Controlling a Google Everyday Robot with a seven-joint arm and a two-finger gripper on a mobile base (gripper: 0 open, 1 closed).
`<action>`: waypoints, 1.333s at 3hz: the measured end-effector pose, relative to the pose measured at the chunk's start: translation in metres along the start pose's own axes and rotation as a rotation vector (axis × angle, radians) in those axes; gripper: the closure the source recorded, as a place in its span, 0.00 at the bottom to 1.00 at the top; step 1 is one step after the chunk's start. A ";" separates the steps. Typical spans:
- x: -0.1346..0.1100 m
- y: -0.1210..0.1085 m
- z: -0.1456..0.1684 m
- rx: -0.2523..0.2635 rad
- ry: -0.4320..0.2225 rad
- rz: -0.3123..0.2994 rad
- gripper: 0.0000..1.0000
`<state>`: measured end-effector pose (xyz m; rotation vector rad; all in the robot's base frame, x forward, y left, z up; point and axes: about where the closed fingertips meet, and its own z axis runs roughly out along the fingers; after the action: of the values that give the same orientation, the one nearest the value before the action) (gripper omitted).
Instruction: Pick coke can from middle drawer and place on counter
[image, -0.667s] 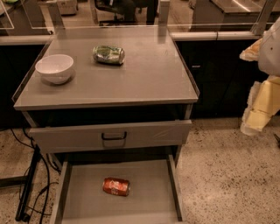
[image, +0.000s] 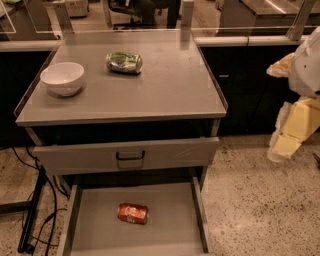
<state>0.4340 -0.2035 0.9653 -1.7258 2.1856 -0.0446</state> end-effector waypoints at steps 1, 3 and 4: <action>-0.015 0.020 0.030 -0.005 -0.088 -0.008 0.00; -0.021 0.058 0.147 -0.026 -0.188 0.090 0.00; -0.022 0.075 0.184 -0.066 -0.144 0.099 0.00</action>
Offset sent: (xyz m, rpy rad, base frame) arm -0.0010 0.0660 -0.1409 0.2930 -0.0613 -0.0225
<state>0.4224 -0.1280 0.7806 -1.5987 2.1846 0.1735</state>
